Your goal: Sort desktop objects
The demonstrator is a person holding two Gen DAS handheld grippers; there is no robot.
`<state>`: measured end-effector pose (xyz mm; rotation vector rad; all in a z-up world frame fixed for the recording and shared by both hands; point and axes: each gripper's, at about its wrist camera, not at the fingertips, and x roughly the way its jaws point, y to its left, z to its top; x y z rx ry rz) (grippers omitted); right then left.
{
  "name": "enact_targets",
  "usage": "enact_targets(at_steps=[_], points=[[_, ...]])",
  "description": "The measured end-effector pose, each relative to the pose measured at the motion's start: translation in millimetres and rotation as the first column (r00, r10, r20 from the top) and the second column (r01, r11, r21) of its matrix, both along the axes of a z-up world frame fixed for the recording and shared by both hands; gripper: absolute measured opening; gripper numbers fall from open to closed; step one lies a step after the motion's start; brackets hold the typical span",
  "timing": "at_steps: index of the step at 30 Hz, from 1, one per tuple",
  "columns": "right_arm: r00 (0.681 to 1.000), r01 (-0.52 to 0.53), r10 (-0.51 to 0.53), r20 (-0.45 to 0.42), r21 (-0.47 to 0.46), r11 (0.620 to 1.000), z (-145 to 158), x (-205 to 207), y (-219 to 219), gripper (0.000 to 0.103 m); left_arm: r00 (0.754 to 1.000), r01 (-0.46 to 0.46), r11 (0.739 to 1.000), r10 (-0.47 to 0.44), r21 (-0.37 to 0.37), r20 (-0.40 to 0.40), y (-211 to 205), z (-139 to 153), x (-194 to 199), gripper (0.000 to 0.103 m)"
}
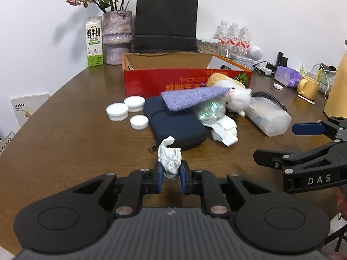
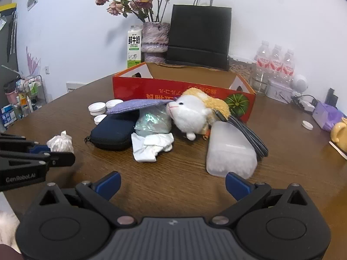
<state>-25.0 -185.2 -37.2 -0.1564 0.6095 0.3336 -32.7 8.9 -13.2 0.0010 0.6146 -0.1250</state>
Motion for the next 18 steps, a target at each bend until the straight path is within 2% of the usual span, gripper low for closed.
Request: enact_targets(at_steps=[10,18], points=[[1.0,-0.027,0.027,-0.014,-0.011,1.0,-2,34,25,0.1,0.999,-0.036,0.999,0.036,-0.004,0.01,21,3,26,0.016],[0.999,-0.035,0.034,-0.039,-0.022,0.999,-11,63,33,0.084,0.998,-0.065,0.998,0.065,-0.022,0.008,31,1,43,0.016]])
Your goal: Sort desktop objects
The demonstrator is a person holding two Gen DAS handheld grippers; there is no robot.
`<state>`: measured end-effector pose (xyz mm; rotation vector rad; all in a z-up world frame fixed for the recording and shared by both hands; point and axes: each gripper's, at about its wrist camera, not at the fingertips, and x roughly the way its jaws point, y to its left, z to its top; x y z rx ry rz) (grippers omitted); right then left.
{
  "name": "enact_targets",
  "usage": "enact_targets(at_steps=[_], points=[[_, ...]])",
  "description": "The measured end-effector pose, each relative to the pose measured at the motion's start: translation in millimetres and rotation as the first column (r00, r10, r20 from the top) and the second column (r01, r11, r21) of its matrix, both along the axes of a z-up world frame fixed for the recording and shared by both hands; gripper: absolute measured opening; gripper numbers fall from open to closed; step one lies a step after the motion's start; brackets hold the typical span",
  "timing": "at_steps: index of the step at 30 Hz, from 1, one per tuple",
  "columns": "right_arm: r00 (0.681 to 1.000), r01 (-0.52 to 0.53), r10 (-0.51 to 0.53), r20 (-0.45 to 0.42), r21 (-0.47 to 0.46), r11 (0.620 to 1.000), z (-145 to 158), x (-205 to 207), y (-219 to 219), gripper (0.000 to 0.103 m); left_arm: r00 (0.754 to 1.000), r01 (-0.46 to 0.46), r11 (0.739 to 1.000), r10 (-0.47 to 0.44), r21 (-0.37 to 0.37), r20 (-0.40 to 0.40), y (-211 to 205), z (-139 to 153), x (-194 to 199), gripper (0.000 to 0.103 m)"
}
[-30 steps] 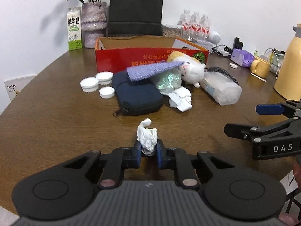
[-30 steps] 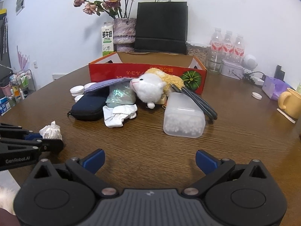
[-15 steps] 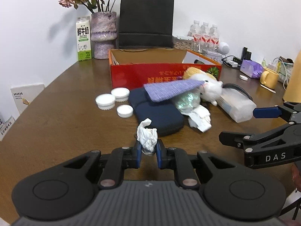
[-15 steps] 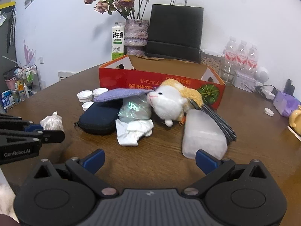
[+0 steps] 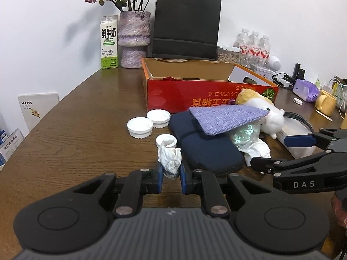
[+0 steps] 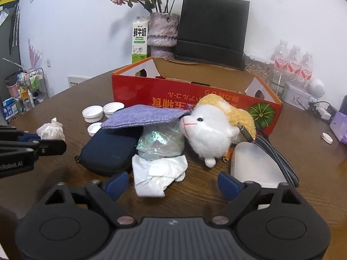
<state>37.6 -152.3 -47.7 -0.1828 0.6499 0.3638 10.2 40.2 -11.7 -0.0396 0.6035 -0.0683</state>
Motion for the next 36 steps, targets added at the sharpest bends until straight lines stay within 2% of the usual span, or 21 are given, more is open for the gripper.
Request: enact_targets(at_steps=[5,7,8,9,13,15,18,22,29,36], points=[[0.999,-0.028,0.028,-0.018,-0.001,1.0,-4,11,5,0.069,1.0,-0.01,1.0,0.01,-0.004,-0.005,3,-1,7,0.016],[0.999,-0.039,0.039,-0.031,0.007,0.999,-6,14,6,0.059,1.0,-0.012,1.0,0.012,-0.005,-0.008,4,-1,9,0.016],[0.998,-0.048,0.048,-0.038,0.013,0.999,-7,15,6,0.047,1.0,-0.013,1.0,0.013,-0.006,-0.01,4,-2,10,0.016],[0.997,-0.058,0.059,-0.042,0.024,0.998,-7,15,5,0.041,1.0,-0.016,1.0,0.016,-0.006,-0.011,5,-1,10,0.016],[0.997,-0.074,0.075,-0.033,0.02,0.997,-7,11,5,0.033,1.0,-0.015,1.0,0.015,-0.008,-0.003,5,2,11,0.016],[0.997,-0.071,0.072,-0.031,0.022,0.997,-6,9,3,0.023,1.0,-0.013,1.0,0.013,-0.009,0.003,4,3,10,0.016],[0.997,-0.066,0.067,-0.026,0.029,0.997,-4,5,-1,0.017,1.0,-0.012,1.0,0.012,-0.011,0.008,4,5,10,0.016],[0.998,-0.065,0.066,-0.011,0.044,0.997,0,-3,-6,0.015,1.0,-0.012,1.0,0.012,-0.017,0.016,5,8,8,0.016],[0.997,-0.035,0.027,0.076,0.097,0.995,23,-13,-22,0.014,0.998,-0.011,1.0,0.011,-0.013,0.055,4,22,11,0.016],[0.984,-0.04,0.019,0.178,0.12,0.992,53,-5,-28,0.014,0.991,-0.007,1.0,0.008,-0.006,0.133,-2,46,28,0.016]])
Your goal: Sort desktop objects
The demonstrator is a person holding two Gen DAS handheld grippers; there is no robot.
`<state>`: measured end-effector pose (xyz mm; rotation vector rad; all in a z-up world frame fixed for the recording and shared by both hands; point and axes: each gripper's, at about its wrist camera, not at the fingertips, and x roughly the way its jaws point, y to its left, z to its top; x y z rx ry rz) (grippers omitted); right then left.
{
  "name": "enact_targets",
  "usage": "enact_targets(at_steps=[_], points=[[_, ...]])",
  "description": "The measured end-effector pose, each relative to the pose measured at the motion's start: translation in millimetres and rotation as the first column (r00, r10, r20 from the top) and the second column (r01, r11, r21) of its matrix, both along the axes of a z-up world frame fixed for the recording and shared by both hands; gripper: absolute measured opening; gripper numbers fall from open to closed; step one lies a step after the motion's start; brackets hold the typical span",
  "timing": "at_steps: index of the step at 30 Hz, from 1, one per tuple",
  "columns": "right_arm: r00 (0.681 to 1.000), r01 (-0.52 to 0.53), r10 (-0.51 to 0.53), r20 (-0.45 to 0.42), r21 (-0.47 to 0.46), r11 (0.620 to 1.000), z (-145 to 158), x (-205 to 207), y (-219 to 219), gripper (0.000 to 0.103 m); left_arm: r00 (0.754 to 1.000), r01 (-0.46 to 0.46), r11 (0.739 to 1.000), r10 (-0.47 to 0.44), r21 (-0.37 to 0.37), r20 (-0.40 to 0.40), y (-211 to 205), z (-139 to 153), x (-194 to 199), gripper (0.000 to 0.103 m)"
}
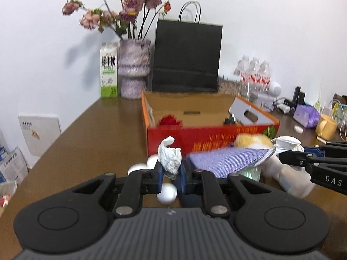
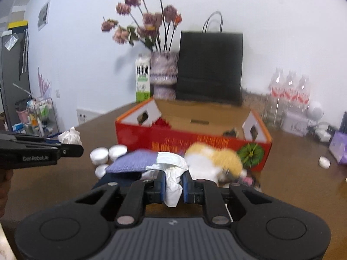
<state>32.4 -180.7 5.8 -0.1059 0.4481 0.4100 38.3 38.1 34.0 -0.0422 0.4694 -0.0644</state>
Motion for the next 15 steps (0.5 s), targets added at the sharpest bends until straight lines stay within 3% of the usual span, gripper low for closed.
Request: enact_targets(at_steps=[10,15], points=[[0.992,0.066,-0.069,0.101,0.038,0.997,35,62,-12,0.014,0.996,-0.016,1.0,0.018,-0.014,0.092,-12,34,62,0.016],[0.993,0.09,-0.092,0.079,0.025,0.996,41,114,-21,0.014,0.996,-0.022,1.0,0.024,-0.016,0.091,-18,38,103,0.016]])
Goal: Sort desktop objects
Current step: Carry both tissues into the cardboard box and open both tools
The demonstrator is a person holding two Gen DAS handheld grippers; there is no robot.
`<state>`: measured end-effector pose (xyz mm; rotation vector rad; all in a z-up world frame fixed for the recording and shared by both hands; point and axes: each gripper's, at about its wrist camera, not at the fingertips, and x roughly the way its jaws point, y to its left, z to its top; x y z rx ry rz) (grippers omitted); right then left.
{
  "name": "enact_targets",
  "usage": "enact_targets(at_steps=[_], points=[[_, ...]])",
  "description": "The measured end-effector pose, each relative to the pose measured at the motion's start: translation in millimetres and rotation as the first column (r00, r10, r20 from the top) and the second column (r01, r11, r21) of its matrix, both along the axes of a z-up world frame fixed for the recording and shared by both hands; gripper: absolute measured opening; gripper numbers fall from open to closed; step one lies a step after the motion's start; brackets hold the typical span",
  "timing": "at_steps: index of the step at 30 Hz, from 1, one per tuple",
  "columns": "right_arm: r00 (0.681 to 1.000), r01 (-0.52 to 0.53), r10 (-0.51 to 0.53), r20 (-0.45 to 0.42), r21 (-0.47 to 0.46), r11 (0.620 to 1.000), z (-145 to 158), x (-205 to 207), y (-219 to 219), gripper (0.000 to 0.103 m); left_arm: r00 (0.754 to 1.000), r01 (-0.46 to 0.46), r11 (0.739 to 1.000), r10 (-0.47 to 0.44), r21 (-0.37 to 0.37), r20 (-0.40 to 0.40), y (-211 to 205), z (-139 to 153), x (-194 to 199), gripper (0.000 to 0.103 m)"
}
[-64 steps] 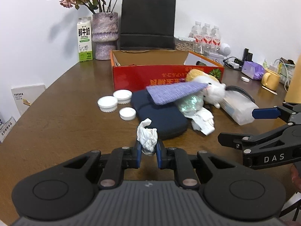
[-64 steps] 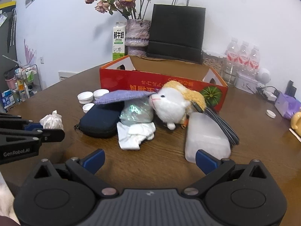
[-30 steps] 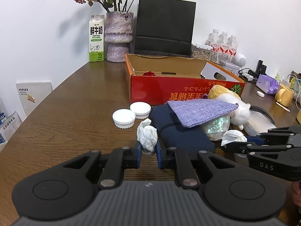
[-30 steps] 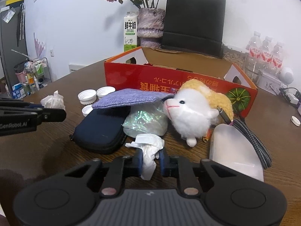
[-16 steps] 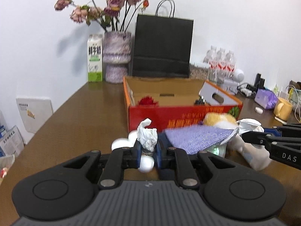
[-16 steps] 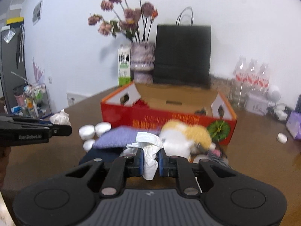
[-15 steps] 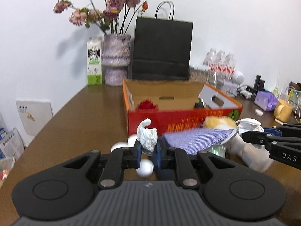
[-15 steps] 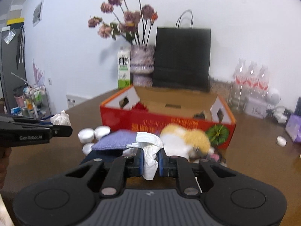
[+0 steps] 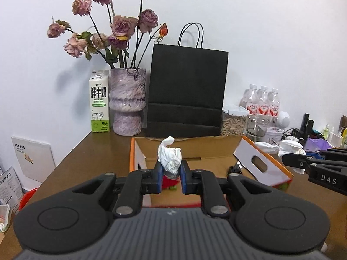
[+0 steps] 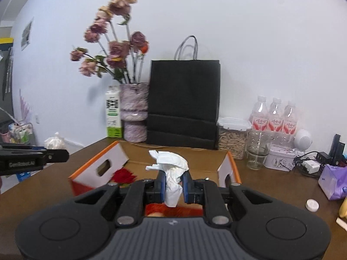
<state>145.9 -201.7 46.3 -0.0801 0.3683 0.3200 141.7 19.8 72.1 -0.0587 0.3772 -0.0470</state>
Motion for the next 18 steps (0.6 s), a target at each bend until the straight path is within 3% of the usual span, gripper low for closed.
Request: enact_targets(at_steps=[11,18], points=[[0.983,-0.019,0.001,-0.183,-0.093,0.995,-33,105,-6,0.014,0.992,-0.004,1.0,0.0,-0.031,-0.127,1,-29,86,0.016],[0.956,-0.055,0.02,-0.293,-0.112,0.992,-59,130,-2,0.015,0.973,0.002,0.999,-0.01,-0.038,-0.229,6,-52,111,0.016]])
